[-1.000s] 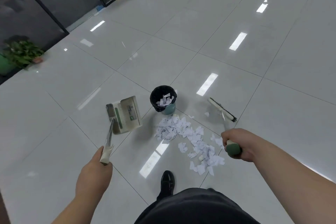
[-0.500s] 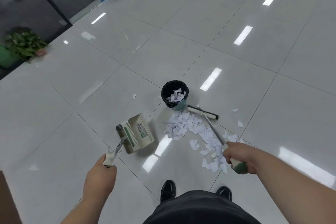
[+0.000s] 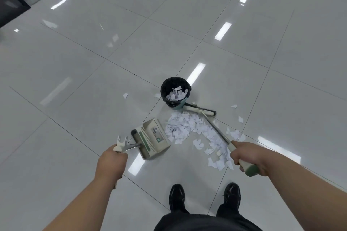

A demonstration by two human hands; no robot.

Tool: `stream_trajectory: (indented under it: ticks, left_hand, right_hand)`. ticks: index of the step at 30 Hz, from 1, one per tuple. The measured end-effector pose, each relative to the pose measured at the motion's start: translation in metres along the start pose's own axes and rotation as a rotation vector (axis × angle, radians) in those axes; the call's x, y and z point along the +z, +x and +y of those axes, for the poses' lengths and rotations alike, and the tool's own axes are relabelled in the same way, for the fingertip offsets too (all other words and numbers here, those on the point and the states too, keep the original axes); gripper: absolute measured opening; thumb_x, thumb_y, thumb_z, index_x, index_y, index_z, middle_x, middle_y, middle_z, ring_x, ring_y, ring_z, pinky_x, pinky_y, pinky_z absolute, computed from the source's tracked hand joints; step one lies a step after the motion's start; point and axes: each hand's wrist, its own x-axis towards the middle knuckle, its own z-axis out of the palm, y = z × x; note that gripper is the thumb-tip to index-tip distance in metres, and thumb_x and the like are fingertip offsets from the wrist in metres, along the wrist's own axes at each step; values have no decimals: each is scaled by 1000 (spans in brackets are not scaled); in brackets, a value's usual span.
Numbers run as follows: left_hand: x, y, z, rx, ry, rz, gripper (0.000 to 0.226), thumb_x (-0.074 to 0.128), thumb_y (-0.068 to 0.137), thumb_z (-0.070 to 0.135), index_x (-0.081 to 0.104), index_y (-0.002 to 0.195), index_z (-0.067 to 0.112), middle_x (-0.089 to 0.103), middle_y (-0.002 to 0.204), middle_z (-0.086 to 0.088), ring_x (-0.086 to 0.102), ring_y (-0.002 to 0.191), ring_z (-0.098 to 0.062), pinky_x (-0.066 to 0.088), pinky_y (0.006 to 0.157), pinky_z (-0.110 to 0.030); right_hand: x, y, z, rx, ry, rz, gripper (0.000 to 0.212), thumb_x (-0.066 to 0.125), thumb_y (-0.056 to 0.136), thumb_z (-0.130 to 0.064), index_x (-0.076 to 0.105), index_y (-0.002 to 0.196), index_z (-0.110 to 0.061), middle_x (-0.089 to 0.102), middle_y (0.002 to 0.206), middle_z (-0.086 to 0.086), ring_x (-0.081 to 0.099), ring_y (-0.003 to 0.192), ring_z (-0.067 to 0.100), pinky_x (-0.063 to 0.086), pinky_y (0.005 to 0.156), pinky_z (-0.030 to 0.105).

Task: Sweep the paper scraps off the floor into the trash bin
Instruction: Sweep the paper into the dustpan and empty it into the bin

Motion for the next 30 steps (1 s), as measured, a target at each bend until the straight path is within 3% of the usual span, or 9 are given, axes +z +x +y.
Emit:
stream_trajectory:
  ticks: [4,8,13,16,25,30]
  left_hand:
    - [4,36,5,-41,-123,-58,17,49,80,4,61,91,7,50,70,-13,44,58,-28,47,53,-35]
    - [9,54,20,-53,-241,-141,15,47,80,2,58,82,11,46,68,-10,38,56,-24,39,50,-30]
    - [14,58,35,-44,-262,-197,13,47,80,0,56,81,10,48,70,-11,37,53,-23,37,47,-27]
    - [17,57,43,-25,-250,-224,13,47,80,1,57,83,9,48,72,-11,38,54,-23,39,47,-27]
    - [29,44,51,35,-172,-307,15,44,81,-2,55,84,7,48,69,-11,39,51,-24,38,47,-27]
    - [46,28,55,74,-125,-376,15,44,81,-2,54,83,8,48,68,-11,39,50,-24,38,47,-27]
  right_hand:
    - [22,1,6,49,45,-41,84,56,72,8,42,150,-21,55,102,18,49,57,25,39,51,25]
    - [24,-14,12,72,24,-66,91,57,72,7,40,153,-32,56,105,22,51,51,24,42,48,24]
    - [0,-44,7,87,26,-79,71,56,77,7,61,133,-36,57,87,15,50,48,21,35,47,22]
    - [-14,-58,12,101,61,-49,69,57,77,6,62,130,-38,60,82,14,49,49,21,35,48,23]
    - [-2,-84,38,86,210,143,54,55,77,10,63,121,-20,55,90,18,47,46,22,36,44,19]
    - [3,-81,64,135,269,232,29,57,70,9,60,94,-8,54,78,15,47,50,23,35,47,21]
